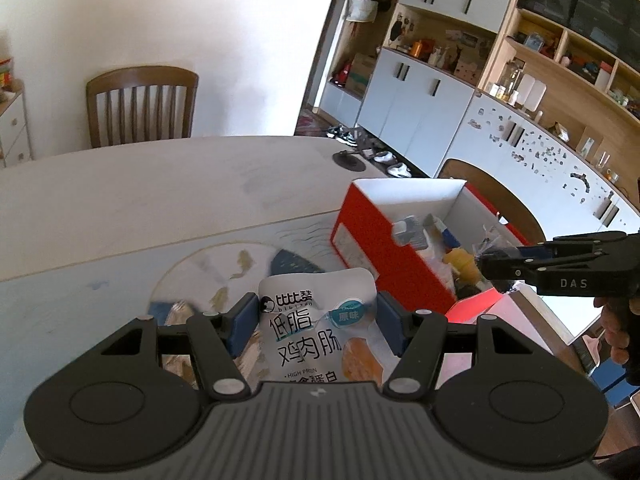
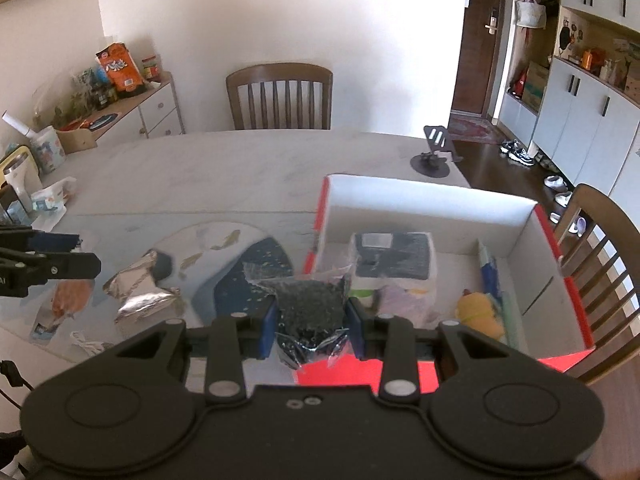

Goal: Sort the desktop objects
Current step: 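Carry the black seed bag and white chicken snack packet over the red shoebox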

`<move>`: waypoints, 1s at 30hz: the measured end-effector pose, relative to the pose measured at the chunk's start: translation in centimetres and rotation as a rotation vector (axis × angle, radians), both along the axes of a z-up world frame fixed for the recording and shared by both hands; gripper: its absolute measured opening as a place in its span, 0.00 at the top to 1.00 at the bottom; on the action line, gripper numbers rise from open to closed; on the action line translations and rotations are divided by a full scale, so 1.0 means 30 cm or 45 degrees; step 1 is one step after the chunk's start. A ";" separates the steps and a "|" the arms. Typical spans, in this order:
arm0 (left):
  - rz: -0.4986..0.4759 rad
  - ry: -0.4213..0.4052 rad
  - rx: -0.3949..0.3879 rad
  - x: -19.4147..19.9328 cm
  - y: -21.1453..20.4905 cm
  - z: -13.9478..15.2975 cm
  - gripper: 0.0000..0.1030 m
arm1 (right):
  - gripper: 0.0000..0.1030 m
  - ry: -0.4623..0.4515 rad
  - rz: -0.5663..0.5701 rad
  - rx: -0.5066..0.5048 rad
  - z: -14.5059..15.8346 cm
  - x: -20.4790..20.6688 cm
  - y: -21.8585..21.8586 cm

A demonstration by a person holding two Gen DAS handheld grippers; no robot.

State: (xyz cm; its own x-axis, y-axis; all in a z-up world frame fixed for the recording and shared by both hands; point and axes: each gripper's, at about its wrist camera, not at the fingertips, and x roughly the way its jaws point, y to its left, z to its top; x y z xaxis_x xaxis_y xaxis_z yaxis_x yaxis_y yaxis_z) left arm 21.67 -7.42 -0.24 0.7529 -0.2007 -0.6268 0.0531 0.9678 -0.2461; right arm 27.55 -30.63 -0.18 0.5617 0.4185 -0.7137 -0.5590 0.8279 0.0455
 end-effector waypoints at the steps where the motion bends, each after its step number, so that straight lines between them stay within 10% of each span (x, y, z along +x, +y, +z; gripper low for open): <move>1: -0.005 -0.001 0.000 0.011 -0.014 0.002 0.39 | 0.66 0.000 -0.002 0.001 0.001 0.011 -0.013; 30: -0.284 -0.023 0.038 0.371 -0.475 0.023 0.39 | 0.67 -0.002 -0.087 -0.039 -0.026 0.277 -0.315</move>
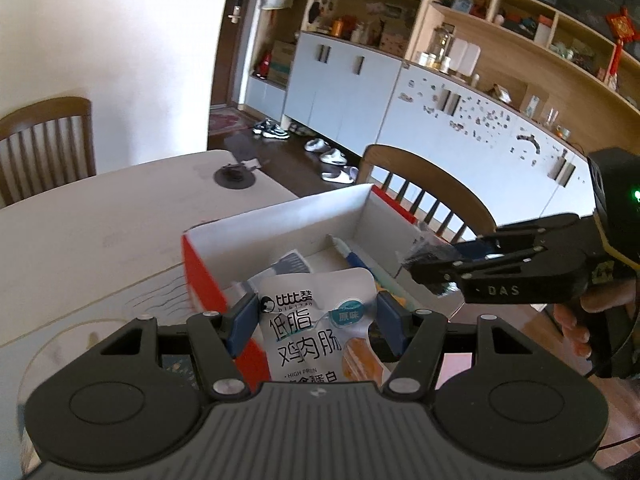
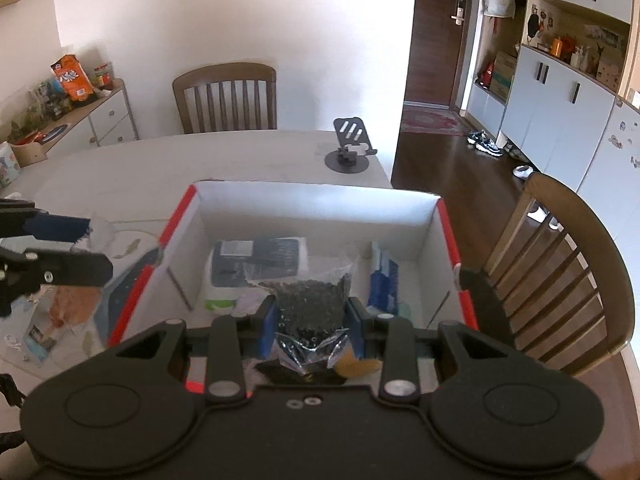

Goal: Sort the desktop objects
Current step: 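Carry the black seed bag and white chicken snack packet over the red shoebox, then lower both packets into the shoebox and open both tools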

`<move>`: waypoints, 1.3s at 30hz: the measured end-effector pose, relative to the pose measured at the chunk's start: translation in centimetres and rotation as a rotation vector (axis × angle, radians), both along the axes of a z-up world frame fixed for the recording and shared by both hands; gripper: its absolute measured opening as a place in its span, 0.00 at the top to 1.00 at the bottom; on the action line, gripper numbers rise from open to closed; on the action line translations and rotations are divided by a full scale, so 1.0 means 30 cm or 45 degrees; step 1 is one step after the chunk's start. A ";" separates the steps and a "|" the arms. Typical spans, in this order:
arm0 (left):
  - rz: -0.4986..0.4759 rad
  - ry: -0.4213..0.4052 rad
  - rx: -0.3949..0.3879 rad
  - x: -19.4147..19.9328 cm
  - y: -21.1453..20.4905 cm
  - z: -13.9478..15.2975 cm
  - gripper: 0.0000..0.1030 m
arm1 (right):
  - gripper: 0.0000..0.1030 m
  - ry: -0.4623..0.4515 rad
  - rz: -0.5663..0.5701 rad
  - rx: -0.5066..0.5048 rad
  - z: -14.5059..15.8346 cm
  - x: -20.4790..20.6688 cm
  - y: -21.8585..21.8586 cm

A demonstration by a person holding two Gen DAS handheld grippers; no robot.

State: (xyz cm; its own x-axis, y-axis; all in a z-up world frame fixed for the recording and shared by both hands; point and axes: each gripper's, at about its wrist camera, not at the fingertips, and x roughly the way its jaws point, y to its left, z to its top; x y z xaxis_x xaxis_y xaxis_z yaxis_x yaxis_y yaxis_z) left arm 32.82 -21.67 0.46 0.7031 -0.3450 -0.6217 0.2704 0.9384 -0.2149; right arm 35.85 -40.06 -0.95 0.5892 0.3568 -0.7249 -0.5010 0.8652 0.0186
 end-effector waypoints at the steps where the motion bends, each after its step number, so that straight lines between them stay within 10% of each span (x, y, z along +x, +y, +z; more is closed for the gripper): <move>1: -0.007 0.002 0.003 0.013 -0.012 -0.004 0.39 | 0.67 0.000 -0.001 -0.003 -0.002 0.013 -0.002; 39: -0.164 0.147 0.174 0.271 -0.194 -0.178 0.39 | 0.67 0.191 0.012 -0.114 -0.211 0.376 0.122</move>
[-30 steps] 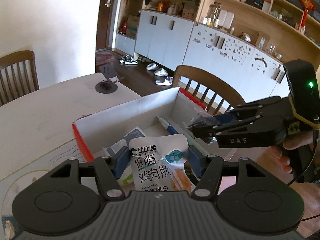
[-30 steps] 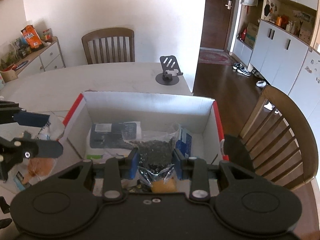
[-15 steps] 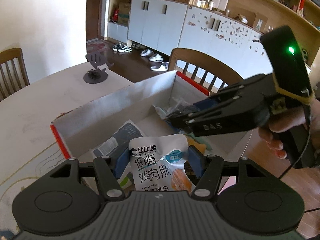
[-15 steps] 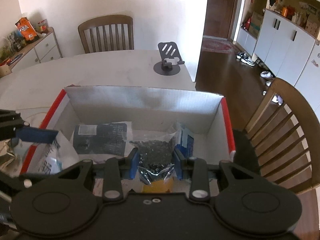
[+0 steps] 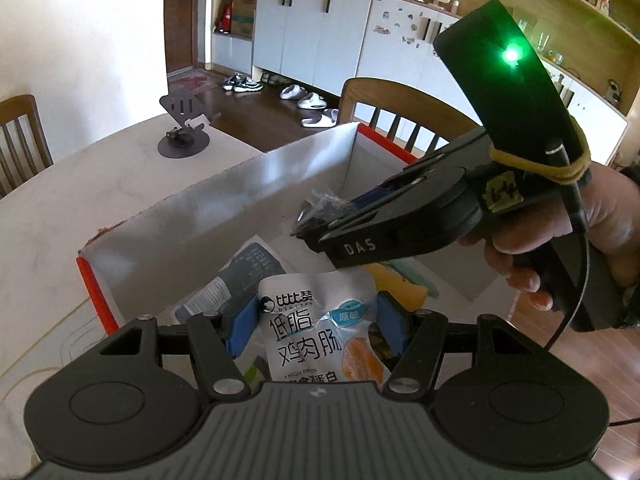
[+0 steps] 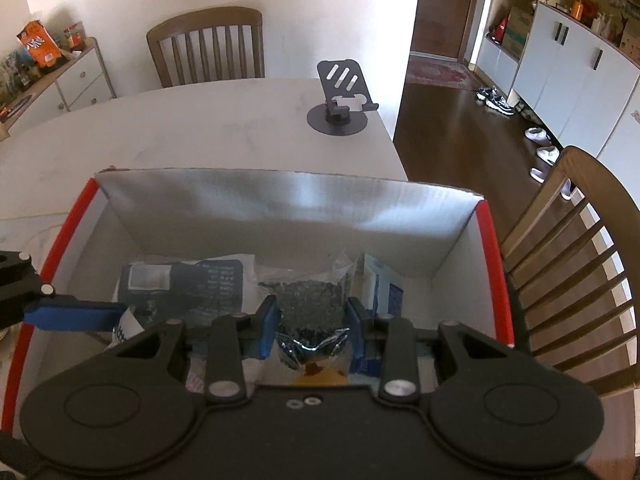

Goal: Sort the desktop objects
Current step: 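Lower both packets into the shoebox and open both tools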

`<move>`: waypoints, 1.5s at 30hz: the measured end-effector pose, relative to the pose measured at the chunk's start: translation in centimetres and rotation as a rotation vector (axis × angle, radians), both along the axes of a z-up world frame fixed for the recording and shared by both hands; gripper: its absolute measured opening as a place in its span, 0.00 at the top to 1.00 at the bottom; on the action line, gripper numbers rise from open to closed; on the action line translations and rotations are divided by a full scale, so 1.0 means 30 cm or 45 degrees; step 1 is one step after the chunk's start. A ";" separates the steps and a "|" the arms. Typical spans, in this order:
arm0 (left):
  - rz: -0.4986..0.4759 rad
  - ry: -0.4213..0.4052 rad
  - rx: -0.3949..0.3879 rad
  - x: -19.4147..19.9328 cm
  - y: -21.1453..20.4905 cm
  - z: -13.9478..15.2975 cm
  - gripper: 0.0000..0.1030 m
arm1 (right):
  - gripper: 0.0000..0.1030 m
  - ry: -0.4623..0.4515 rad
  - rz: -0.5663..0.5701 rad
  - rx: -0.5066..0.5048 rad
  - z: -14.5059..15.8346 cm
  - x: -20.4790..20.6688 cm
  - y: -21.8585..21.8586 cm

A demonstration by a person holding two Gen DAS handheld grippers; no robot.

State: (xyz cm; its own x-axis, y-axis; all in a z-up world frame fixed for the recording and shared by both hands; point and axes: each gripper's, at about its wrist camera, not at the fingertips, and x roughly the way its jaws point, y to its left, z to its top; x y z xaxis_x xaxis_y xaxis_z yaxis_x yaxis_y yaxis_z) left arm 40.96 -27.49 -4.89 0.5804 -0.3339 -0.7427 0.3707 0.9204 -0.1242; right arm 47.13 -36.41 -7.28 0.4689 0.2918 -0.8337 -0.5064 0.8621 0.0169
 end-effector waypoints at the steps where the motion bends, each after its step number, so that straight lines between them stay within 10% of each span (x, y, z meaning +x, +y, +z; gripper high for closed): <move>1: 0.002 -0.001 0.004 0.004 -0.001 -0.002 0.39 | 0.67 0.004 -0.003 -0.004 -0.006 0.005 0.003; 35: 0.002 0.118 0.040 0.042 -0.006 -0.093 0.33 | 0.64 0.095 -0.002 -0.094 -0.097 0.077 0.045; 45: 0.016 0.086 0.012 0.000 -0.006 -0.049 0.27 | 0.49 0.080 -0.015 -0.057 -0.061 0.049 0.015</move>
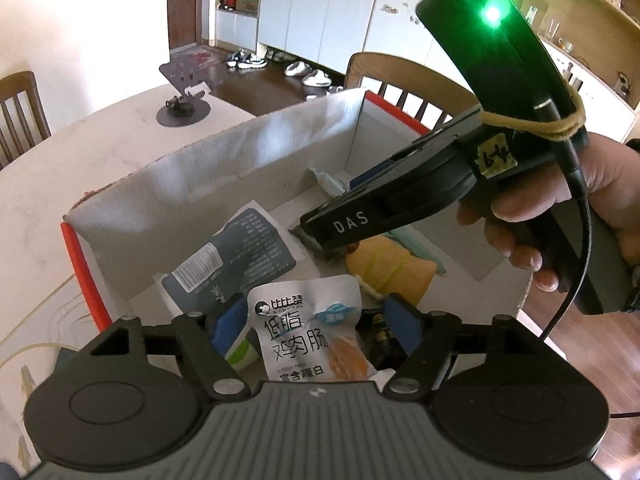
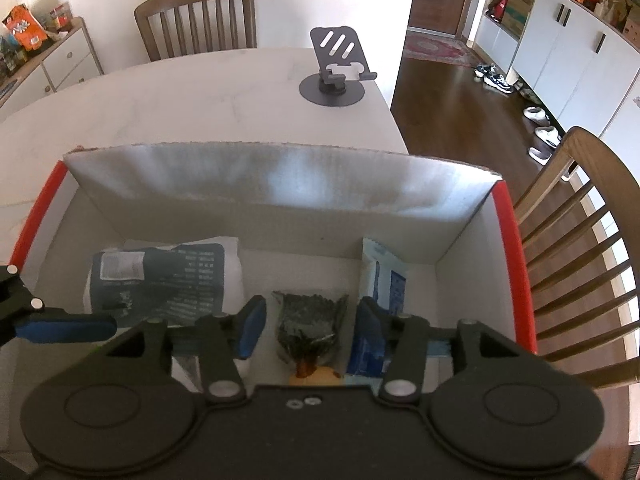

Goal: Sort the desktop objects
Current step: 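Lower both packets into the shoebox and open both tools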

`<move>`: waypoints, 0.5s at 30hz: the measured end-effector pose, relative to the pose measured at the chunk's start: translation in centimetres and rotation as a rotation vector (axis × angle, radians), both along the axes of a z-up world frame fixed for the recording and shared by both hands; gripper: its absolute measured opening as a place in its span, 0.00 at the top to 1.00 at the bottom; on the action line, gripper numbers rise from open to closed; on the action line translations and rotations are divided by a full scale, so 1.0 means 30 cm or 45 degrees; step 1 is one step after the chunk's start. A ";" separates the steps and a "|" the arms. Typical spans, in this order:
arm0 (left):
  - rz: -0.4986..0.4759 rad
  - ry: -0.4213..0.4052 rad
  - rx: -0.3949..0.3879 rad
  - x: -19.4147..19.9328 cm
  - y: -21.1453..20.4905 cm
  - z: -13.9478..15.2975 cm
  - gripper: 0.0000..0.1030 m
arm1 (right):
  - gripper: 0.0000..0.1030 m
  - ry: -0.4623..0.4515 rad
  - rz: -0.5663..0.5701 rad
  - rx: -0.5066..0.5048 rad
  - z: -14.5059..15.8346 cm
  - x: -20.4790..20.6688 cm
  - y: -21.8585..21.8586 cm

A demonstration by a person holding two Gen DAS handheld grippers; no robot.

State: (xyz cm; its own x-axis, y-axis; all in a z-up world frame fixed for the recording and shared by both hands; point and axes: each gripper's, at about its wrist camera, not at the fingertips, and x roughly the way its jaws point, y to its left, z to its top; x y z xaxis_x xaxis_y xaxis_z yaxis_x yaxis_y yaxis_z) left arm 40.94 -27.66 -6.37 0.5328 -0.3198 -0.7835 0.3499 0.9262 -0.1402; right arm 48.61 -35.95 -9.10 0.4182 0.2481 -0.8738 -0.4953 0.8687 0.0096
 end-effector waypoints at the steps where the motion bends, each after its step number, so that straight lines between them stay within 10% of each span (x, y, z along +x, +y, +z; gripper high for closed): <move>1: 0.003 -0.006 -0.004 -0.005 -0.001 0.007 0.25 | 0.46 -0.002 -0.004 0.005 0.006 -0.004 -0.005; 15: 0.033 -0.116 -0.091 -0.098 0.014 0.110 0.05 | 0.30 -0.062 -0.029 0.101 0.112 -0.084 -0.061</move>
State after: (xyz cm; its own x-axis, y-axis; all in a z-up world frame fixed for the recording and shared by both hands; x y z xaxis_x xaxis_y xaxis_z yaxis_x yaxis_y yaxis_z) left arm 38.01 -27.25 -3.07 0.6094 -0.3586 -0.7072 0.3405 0.9238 -0.1750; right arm 46.08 -37.77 -5.74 0.4657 0.3057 -0.8304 -0.4768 0.8773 0.0555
